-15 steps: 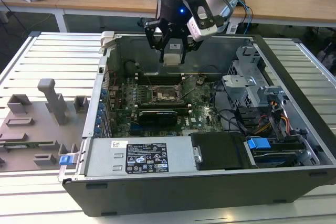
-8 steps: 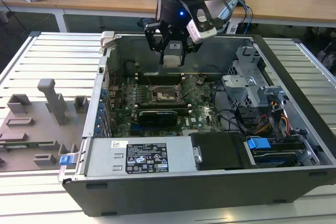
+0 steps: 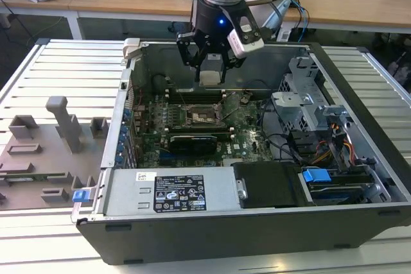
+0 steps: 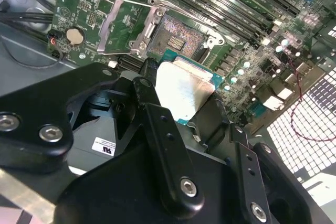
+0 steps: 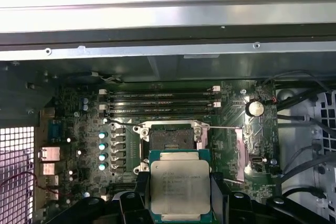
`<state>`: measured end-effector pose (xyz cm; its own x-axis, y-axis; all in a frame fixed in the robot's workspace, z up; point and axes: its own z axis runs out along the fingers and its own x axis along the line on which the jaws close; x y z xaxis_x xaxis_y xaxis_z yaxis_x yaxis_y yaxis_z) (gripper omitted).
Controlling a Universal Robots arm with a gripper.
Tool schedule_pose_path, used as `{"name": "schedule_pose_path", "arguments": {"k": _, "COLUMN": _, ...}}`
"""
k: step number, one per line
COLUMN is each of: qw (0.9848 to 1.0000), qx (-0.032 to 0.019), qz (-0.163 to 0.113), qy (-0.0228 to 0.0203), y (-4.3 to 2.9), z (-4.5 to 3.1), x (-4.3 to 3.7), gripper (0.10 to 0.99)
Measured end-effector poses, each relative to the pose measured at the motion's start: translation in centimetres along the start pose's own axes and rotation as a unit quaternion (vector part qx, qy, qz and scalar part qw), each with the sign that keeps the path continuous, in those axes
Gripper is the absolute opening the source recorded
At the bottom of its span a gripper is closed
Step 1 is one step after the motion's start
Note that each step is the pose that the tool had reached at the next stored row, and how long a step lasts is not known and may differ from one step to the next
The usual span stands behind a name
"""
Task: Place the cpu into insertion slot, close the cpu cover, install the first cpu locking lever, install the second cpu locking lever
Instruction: 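Place the cpu into insertion slot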
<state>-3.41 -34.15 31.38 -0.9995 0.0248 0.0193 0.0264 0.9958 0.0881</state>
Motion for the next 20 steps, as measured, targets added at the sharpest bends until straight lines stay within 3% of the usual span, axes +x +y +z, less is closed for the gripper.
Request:
{"name": "schedule_pose_path", "arguments": {"k": 12, "qw": 1.0000, "qx": 0.0000, "qz": 0.000, "qy": 0.0000, "y": -0.09, "z": 1.10, "x": -0.02, "gripper": 0.545}}
{"name": "schedule_pose_path", "arguments": {"k": 20, "qw": 1.0000, "qx": 0.0000, "qz": 0.000, "qy": 0.0000, "y": -0.11, "z": 1.20, "x": -0.02, "gripper": 0.545}}
